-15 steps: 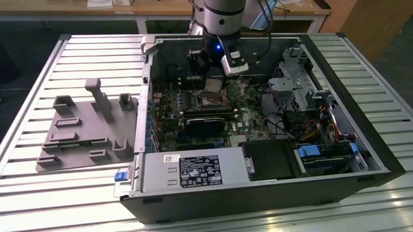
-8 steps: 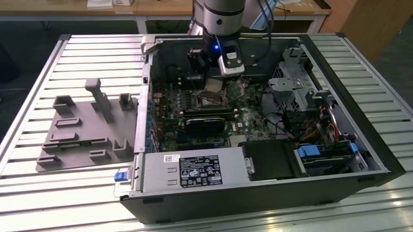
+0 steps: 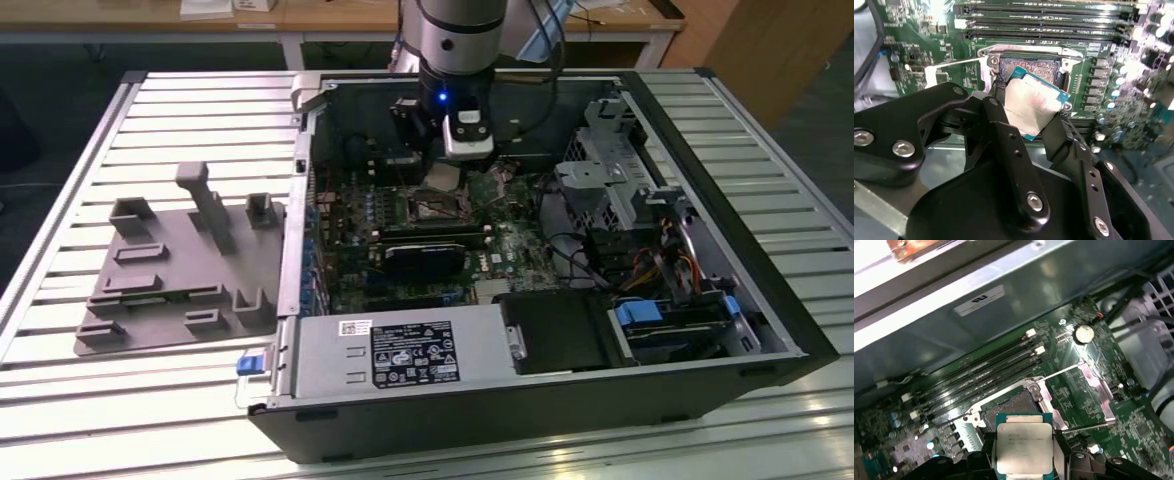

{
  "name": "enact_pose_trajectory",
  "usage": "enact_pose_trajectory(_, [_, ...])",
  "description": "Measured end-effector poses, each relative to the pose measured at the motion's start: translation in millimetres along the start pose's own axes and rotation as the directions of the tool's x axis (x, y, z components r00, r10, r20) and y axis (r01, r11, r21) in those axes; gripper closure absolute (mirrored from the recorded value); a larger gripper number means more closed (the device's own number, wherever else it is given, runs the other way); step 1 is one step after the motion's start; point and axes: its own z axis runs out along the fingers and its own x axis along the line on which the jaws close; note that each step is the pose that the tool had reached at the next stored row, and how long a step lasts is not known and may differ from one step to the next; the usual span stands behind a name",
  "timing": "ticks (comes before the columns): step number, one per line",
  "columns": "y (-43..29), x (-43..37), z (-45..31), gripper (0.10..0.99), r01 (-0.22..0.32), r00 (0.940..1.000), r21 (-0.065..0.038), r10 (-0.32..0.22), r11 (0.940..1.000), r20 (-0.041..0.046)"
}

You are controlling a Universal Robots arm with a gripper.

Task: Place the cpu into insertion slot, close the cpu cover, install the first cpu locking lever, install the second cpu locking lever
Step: 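Place the cpu into insertion slot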

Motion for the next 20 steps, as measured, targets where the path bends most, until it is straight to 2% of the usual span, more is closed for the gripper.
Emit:
enact_pose_trajectory(5, [0.0, 0.0, 0.5, 0.549, -0.086, 0.9963, -0.001, 0.086, 0.9963, 0.0069])
enact_pose_trajectory(10, [-0.1, 0.0, 0.9, 0.549, -0.173, 0.9849, -0.002, 0.173, 0.9849, 0.0136])
enact_pose_trajectory(15, [-0.1, 0.0, 1.5, 0.549, -0.26, 0.9655, -0.004, 0.26, 0.9657, 0.0202])
enact_pose_trajectory(20, [-0.2, -0.1, 2.3, 0.549, -0.345, 0.9381, -0.007, 0.345, 0.9385, 0.0263])
